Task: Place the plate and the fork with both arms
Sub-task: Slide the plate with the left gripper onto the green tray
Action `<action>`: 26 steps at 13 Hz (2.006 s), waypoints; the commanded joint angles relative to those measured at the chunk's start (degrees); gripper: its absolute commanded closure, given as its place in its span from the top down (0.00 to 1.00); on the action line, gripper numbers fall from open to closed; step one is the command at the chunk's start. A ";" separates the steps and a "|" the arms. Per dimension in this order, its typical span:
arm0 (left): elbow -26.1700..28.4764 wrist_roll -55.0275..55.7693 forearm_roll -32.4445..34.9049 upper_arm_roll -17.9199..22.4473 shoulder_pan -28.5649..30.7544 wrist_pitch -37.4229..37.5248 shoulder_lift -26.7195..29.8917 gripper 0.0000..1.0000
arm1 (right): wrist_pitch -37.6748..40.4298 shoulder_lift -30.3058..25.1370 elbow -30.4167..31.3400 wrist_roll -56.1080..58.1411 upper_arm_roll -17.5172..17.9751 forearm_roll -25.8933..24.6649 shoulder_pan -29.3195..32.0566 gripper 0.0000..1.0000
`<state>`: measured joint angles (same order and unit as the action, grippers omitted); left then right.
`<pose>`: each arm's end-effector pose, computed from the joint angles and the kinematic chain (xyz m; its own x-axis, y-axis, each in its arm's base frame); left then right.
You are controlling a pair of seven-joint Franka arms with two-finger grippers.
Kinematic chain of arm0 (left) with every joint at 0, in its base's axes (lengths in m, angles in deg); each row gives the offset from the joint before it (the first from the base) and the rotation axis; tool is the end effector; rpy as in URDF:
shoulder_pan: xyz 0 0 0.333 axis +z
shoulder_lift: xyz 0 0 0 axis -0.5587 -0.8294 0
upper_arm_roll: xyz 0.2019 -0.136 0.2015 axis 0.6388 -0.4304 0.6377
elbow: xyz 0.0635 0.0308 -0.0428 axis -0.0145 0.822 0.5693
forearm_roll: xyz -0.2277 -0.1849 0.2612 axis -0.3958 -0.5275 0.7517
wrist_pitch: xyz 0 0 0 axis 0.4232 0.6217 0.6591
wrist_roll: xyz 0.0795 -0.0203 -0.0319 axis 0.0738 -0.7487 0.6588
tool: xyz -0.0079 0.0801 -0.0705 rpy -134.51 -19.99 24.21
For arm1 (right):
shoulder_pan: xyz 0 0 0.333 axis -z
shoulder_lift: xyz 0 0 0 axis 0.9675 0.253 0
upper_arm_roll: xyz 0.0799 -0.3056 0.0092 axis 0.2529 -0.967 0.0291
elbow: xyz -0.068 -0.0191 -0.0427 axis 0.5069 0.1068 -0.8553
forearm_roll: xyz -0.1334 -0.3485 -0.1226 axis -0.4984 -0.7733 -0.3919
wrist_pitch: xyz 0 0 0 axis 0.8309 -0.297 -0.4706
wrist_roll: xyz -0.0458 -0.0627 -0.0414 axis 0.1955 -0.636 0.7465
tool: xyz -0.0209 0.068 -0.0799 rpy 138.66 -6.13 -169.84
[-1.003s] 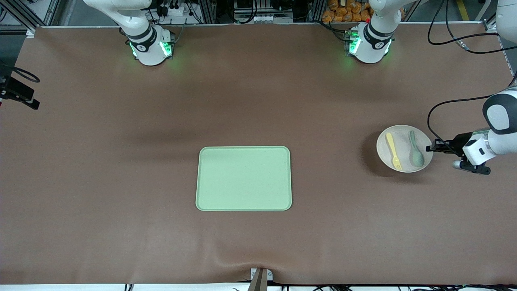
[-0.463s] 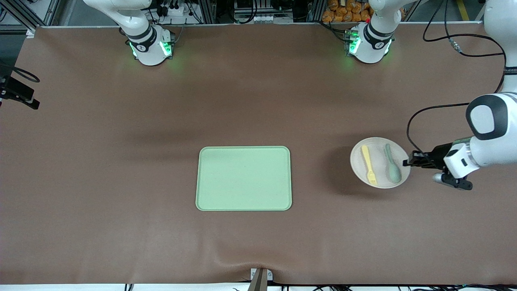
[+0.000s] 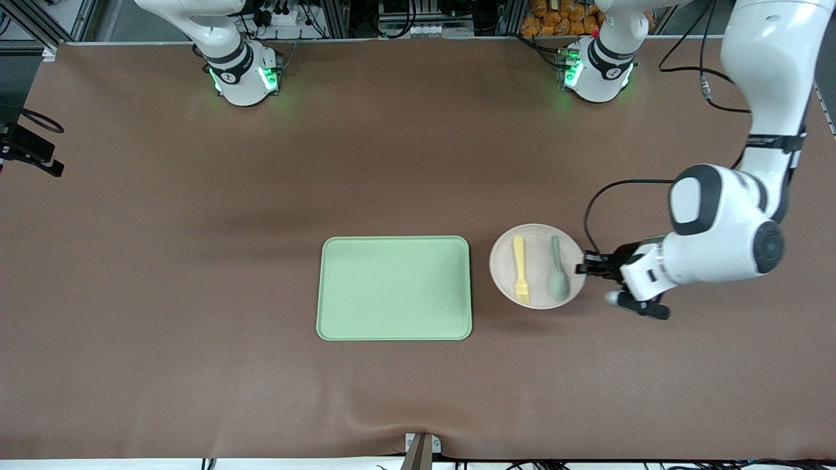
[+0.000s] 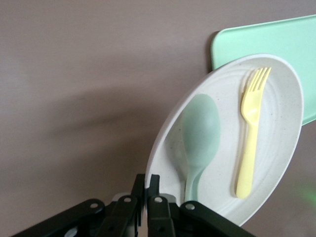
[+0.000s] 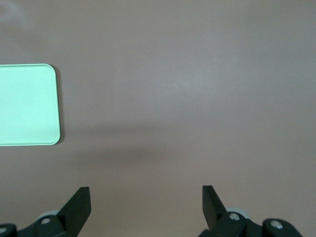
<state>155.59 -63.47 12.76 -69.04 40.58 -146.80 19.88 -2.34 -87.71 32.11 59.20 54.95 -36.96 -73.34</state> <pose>0.6565 -0.1561 0.3316 0.9707 -0.2304 -0.0681 -0.1822 -0.8907 0.4164 0.5493 -0.0550 0.6582 0.9996 -0.0153 0.0249 -0.0151 -0.9998 -0.0087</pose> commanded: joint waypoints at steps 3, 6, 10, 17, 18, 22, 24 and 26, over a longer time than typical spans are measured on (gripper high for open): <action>-9.85 6.81 -0.14 1.78 -7.39 -5.22 -9.48 0.00 | 0.46 0.00 -0.38 -0.58 0.55 0.74 1.08 1.00; -10.48 11.81 -0.23 5.56 -15.03 -10.50 -11.07 0.00 | 0.46 0.00 -0.38 -0.58 0.55 0.65 1.08 1.00; -10.48 19.91 -0.15 6.53 -21.37 -17.00 -13.88 0.00 | 0.54 0.00 -0.30 -0.58 0.55 0.65 1.08 1.00; -10.48 23.00 -0.23 10.22 -27.53 -24.04 -18.10 0.00 | 0.54 0.00 -0.30 -0.58 0.55 0.65 1.17 1.00; -10.48 23.00 -0.23 10.31 -27.97 -24.92 -18.36 0.00 | 0.54 0.00 -0.30 -0.58 0.55 0.65 1.17 1.00; -10.39 23.08 -0.15 10.32 -28.41 -25.28 -18.37 0.00 | 0.98 0.00 -0.21 -0.58 0.55 0.65 1.17 1.00; -10.30 23.35 -0.23 10.40 -29.29 -25.28 -18.45 0.00 | 0.98 0.00 -0.21 -0.58 0.55 0.65 1.17 1.00; -10.04 23.96 -0.15 10.40 -29.73 -25.37 -18.45 0.00 | 0.98 0.00 -0.21 -0.58 0.55 0.65 1.17 1.00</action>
<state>146.71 -41.05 12.76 -59.46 12.28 -171.78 2.13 -1.87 -87.71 32.15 59.20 54.77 -36.91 -73.34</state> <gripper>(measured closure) 0.938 0.000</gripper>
